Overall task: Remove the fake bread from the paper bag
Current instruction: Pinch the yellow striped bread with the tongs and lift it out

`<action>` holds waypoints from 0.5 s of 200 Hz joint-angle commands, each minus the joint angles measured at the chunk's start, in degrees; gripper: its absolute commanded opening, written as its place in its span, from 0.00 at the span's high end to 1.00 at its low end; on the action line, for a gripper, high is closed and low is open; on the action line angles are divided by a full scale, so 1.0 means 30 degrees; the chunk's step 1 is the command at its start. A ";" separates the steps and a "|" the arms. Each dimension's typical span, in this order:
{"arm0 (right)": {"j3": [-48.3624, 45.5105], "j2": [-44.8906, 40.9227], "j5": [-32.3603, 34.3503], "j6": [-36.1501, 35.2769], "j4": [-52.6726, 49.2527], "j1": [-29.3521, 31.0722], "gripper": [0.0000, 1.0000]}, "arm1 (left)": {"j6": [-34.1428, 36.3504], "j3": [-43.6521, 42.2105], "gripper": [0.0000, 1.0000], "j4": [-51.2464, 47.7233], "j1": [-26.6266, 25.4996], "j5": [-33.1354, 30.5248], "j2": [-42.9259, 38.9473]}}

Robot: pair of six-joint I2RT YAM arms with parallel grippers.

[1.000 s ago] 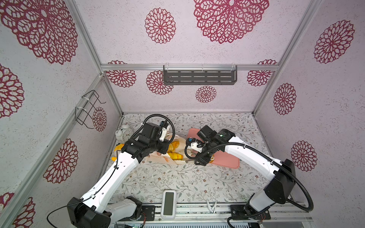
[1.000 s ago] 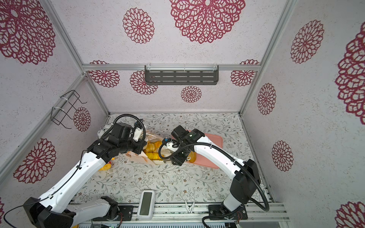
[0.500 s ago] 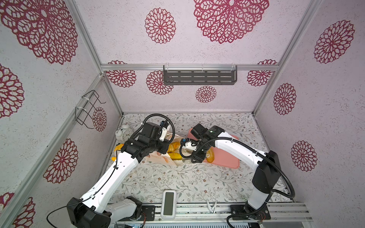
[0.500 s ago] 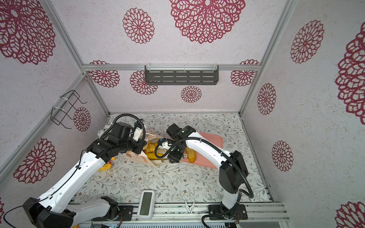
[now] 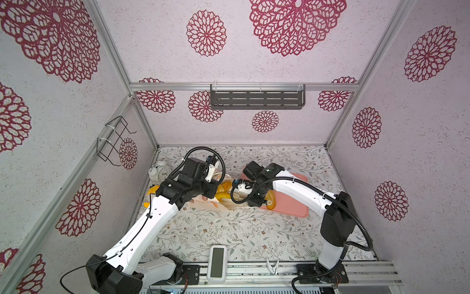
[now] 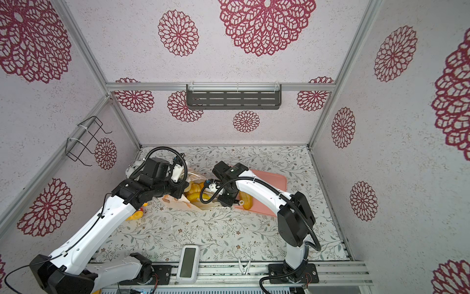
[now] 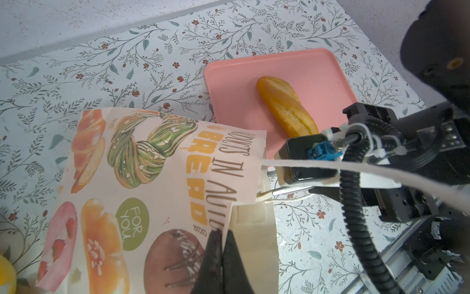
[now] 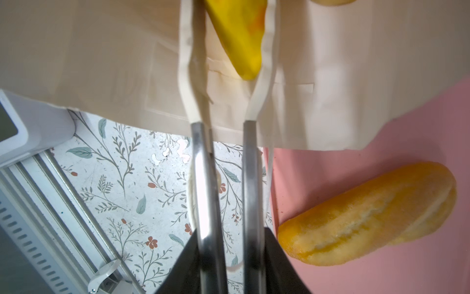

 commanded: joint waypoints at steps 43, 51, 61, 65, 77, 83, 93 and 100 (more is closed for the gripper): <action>-0.0734 -0.3441 0.0513 0.1763 0.1693 0.0024 0.80 | -0.0799 0.0214 1.00 0.0937 -0.0260 -0.2313 -0.0151; -0.0767 -0.3756 0.0443 0.1973 0.1775 0.0015 0.81 | -0.0944 0.0180 1.00 0.1074 -0.0238 -0.2270 -0.0139; -0.0776 -0.4127 0.0352 0.2192 0.1841 0.0014 0.81 | -0.1108 0.0126 1.00 0.1252 -0.0251 -0.2134 -0.0138; -0.0772 -0.4254 0.0259 0.2283 0.1842 0.0014 0.81 | -0.1171 0.0123 1.00 0.1309 -0.0263 -0.2092 -0.0138; -0.0772 -0.4647 0.0096 0.2530 0.1842 0.0019 0.82 | -0.1332 0.0126 1.00 0.1456 -0.0246 -0.2110 -0.0124; -0.0772 -0.4809 -0.0002 0.2615 0.1813 0.0019 0.82 | -0.1387 0.0152 1.00 0.1500 -0.0247 -0.2116 -0.0109; -0.0772 -0.5087 -0.0147 0.2770 0.1740 0.0028 0.82 | -0.1496 0.0228 1.00 0.1530 -0.0253 -0.2295 -0.0080; -0.0800 -0.5292 -0.0205 0.2903 0.1694 0.0030 0.82 | -0.1563 0.0287 1.00 0.1523 -0.0238 -0.2497 -0.0054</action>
